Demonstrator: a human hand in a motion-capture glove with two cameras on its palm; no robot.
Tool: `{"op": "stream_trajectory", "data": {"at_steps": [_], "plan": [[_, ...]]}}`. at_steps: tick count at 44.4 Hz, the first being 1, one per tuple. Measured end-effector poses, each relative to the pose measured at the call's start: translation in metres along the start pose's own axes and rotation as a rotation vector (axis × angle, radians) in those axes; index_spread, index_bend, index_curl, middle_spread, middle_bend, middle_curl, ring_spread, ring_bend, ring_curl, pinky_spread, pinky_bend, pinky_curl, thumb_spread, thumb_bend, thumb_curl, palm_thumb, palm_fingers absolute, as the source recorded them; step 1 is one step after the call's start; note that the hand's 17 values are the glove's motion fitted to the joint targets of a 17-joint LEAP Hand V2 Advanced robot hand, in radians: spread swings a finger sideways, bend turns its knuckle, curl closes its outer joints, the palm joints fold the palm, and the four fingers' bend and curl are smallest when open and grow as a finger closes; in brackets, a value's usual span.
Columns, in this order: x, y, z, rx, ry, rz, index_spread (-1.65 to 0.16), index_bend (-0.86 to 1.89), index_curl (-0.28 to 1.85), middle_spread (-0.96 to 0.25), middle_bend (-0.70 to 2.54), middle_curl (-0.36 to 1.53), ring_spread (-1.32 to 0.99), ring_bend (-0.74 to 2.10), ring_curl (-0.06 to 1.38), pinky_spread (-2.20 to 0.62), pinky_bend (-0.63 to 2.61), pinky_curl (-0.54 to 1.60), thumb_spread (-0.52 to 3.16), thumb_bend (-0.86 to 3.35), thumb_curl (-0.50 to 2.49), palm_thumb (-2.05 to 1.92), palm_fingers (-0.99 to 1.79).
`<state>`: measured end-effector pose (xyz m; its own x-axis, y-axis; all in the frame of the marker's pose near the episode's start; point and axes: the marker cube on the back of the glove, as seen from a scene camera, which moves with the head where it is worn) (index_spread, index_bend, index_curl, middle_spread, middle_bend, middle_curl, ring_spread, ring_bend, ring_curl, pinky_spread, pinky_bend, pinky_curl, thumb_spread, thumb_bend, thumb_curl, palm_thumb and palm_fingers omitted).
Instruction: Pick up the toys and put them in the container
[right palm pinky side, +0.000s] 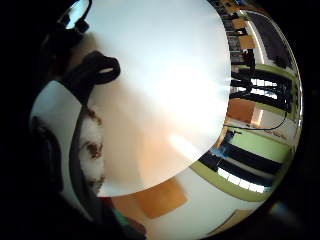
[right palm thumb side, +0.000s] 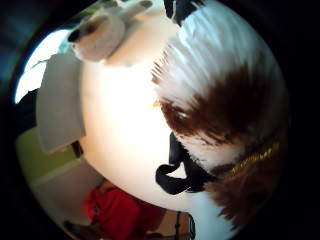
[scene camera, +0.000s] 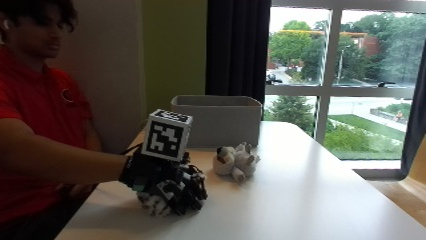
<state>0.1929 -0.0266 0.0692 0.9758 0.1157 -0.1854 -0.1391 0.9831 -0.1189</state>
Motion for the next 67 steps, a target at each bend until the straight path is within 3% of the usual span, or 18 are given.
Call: {"op": "stream_trajectory", "data": {"at_steps": [6, 16, 20, 33, 53, 67], "plan": [[0.001, 0.002, 0.001, 0.066, -0.006, 0.004, -0.46, 0.23, 0.22, -0.24, 0.35, 0.33, -0.27, 0.70, 0.37, -0.12, 1.01, 0.36, 1.21, 0.06, 0.29, 0.21, 0.31], [-0.001, 0.001, 0.000, 0.151, -0.029, -0.012, -0.46, 0.14, 0.20, -0.34, 0.28, 0.32, -0.41, 0.84, 0.38, -0.38, 1.18, 0.37, 1.32, 0.11, 0.32, 0.34, 0.81], [-0.006, -0.003, 0.000, 0.187, -0.010, -0.014, -0.45, 0.13, 0.20, -0.38, 0.30, 0.33, -0.45, 0.87, 0.39, -0.42, 1.16, 0.37, 1.33, 0.13, 0.35, 0.40, 0.87], [-0.016, -0.015, -0.005, 0.302, 0.088, 0.050, -0.47, 0.25, 0.24, -0.45, 0.55, 0.46, -0.47, 1.01, 0.47, -0.43, 1.02, 0.38, 0.90, 0.13, 0.54, 0.60, 1.26], [-0.051, -0.034, -0.025, 0.320, -0.013, -0.006, -0.47, 0.62, 0.46, -0.39, 0.91, 0.66, -0.42, 1.16, 0.54, -0.43, 0.98, 0.42, 0.52, 0.05, 0.73, 0.59, 1.27], [-0.141, -0.046, -0.165, 0.489, -0.001, -0.146, -0.43, 0.72, 0.60, -0.34, 1.00, 0.71, -0.40, 1.23, 0.55, -0.42, 1.01, 0.45, 0.39, 0.01, 0.82, 0.58, 1.20]]}}
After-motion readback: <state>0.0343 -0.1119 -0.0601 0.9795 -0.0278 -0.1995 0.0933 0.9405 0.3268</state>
